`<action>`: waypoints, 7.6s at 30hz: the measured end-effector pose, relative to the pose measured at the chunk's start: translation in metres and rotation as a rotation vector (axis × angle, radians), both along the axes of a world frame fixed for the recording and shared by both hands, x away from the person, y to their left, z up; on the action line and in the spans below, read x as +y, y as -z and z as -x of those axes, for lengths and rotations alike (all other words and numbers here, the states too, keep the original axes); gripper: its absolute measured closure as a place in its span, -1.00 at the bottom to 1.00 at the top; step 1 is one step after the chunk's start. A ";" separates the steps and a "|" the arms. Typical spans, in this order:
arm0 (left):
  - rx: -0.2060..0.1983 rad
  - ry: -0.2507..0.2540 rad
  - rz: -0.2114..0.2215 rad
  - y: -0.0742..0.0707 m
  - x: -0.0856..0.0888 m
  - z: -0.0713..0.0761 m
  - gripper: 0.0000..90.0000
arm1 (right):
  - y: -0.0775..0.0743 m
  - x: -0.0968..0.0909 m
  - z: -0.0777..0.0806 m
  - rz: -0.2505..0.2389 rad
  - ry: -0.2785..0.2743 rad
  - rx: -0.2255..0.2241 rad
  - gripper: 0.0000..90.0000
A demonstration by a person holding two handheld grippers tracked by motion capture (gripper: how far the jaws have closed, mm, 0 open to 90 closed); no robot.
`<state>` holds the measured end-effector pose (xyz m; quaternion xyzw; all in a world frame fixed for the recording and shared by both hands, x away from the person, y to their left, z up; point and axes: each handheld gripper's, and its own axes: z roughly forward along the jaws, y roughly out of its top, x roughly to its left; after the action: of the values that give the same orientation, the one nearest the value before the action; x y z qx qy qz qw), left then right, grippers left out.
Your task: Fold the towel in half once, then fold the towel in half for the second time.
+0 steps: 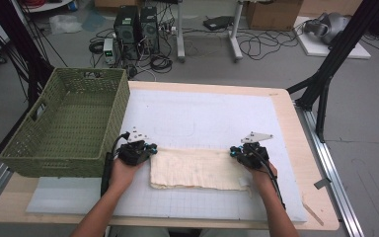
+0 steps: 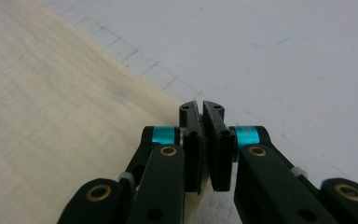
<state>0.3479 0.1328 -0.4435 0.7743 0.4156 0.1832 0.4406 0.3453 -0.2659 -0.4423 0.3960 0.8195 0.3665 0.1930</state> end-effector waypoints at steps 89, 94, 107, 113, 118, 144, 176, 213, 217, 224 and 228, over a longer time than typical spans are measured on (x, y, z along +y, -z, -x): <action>-0.079 0.058 0.262 -0.013 0.014 0.018 -0.44 | -0.018 -0.050 0.070 -0.097 0.098 -0.169 -0.75; -0.051 0.071 0.276 -0.014 0.010 0.010 -0.50 | -0.019 -0.050 0.071 -0.108 0.098 -0.164 -0.75; 0.004 0.007 0.143 -0.007 -0.002 -0.017 -0.17 | -0.016 -0.047 0.066 -0.100 0.081 -0.137 -0.75; 0.035 0.018 0.071 0.001 -0.008 -0.027 -0.01 | -0.016 -0.046 0.066 -0.102 0.081 -0.130 -0.75; 0.041 0.043 0.029 0.007 -0.012 -0.029 0.14 | -0.014 -0.045 0.064 -0.100 0.076 -0.122 -0.75; 0.063 0.079 0.061 0.007 -0.006 -0.029 0.90 | -0.003 -0.018 -0.023 0.022 0.017 0.091 0.01; -0.074 0.117 0.116 -0.012 0.005 0.001 0.92 | -0.011 -0.018 0.002 0.012 -0.048 -0.152 0.90; -0.016 0.213 0.077 -0.001 0.012 0.064 0.84 | -0.010 -0.028 0.076 0.002 -0.233 -0.177 0.88; -0.014 0.195 0.132 -0.009 0.015 0.064 0.29 | -0.011 -0.029 0.078 0.001 -0.229 -0.179 0.87; -0.103 0.173 0.237 -0.026 0.011 0.055 0.17 | -0.009 -0.026 0.079 0.031 -0.246 -0.166 0.86; -0.008 0.188 0.171 -0.010 -0.003 0.045 0.49 | -0.009 -0.027 0.080 0.031 -0.247 -0.158 0.78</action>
<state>0.3032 0.1297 -0.4336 0.7687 0.3538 0.1081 0.5217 0.2653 -0.2930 -0.4331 0.2590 0.8498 0.4050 0.2163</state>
